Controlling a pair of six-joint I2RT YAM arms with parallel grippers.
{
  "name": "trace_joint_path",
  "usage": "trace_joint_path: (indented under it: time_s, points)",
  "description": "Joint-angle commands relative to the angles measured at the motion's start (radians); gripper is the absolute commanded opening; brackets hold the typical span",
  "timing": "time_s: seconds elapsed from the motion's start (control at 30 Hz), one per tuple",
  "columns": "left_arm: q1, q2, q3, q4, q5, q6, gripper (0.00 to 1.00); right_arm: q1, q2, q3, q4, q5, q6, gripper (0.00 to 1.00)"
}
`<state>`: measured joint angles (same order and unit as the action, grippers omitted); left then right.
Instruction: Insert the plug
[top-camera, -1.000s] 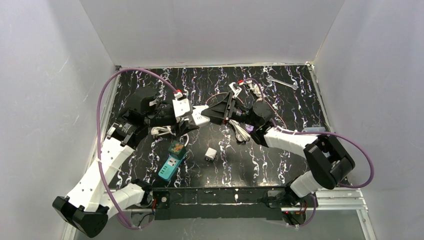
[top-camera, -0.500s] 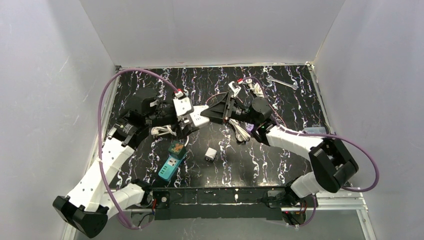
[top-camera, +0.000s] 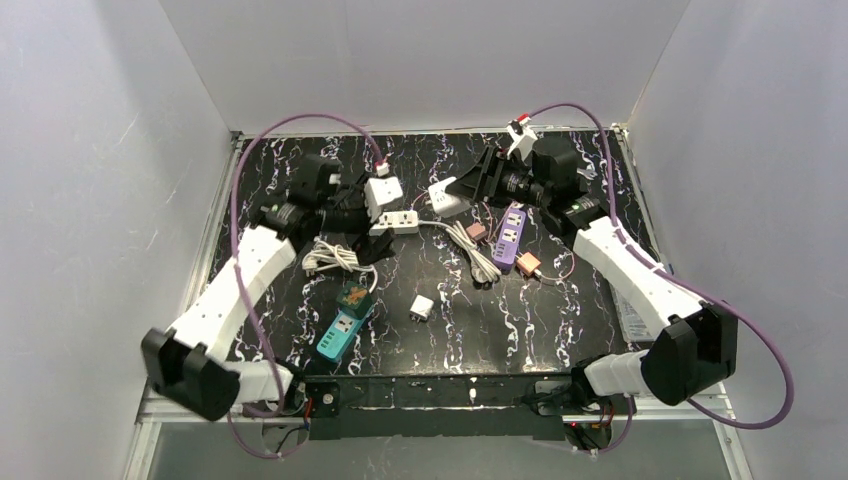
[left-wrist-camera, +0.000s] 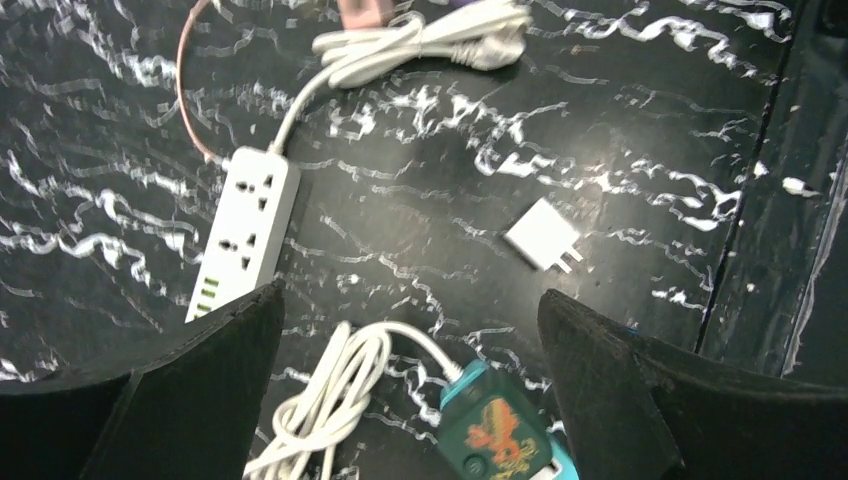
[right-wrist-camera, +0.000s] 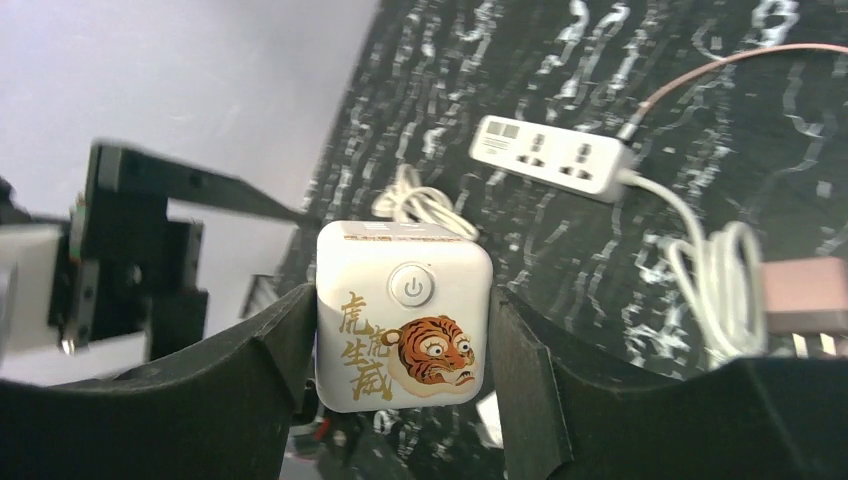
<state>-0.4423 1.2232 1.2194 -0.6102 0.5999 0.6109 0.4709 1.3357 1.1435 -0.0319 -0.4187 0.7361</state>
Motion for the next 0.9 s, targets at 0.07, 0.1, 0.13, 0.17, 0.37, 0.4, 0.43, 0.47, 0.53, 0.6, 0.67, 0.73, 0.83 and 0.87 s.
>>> trace_joint_path:
  time_s: [0.07,0.1,0.13,0.17,0.37,0.4,0.43,0.47,0.53,0.6,0.67,0.73,0.83,0.87]
  points:
    - [0.129,0.338,0.326,-0.197,-0.054,0.013,0.92,-0.020,-0.063,0.094,-0.343,0.140,-0.249,0.05]
    - [0.133,0.401,0.382,-0.236,-0.074,0.051,0.91,-0.029,-0.077,0.086,-0.359,0.142,-0.255,0.05]
    - [0.133,0.469,0.430,-0.270,-0.089,0.099,0.91,-0.037,-0.094,0.076,-0.371,0.144,-0.258,0.05]
    - [0.133,0.519,0.471,-0.299,-0.099,0.137,0.91,-0.044,-0.110,0.068,-0.384,0.144,-0.259,0.04]
    - [0.117,0.797,0.723,-0.473,-0.148,0.297,0.93,-0.075,-0.164,0.085,-0.492,0.141,-0.293,0.04]
    - [0.116,0.819,0.732,-0.473,-0.152,0.314,0.98,-0.079,-0.168,0.093,-0.504,0.141,-0.296,0.05]
    - [0.113,0.839,0.736,-0.472,-0.158,0.328,0.98,-0.084,-0.168,0.100,-0.518,0.139,-0.300,0.05]
    - [0.111,0.856,0.738,-0.468,-0.163,0.340,0.98,-0.089,-0.167,0.109,-0.530,0.139,-0.304,0.05]
    - [0.110,0.888,0.734,-0.454,-0.177,0.356,0.98,-0.096,-0.165,0.123,-0.549,0.141,-0.308,0.05]
    - [0.110,0.909,0.713,-0.424,-0.196,0.373,0.98,-0.103,-0.164,0.129,-0.553,0.140,-0.309,0.05]
    - [0.110,0.915,0.668,-0.380,-0.224,0.417,0.98,-0.108,-0.162,0.131,-0.545,0.133,-0.303,0.05]
    - [0.111,0.915,0.621,-0.303,-0.264,0.434,0.98,-0.110,-0.161,0.130,-0.531,0.124,-0.291,0.05]
    - [0.110,0.938,0.607,-0.280,-0.294,0.451,0.91,-0.112,-0.159,0.127,-0.510,0.111,-0.276,0.05]
    - [0.111,0.945,0.605,-0.280,-0.300,0.456,0.87,-0.112,-0.158,0.126,-0.507,0.106,-0.275,0.05]
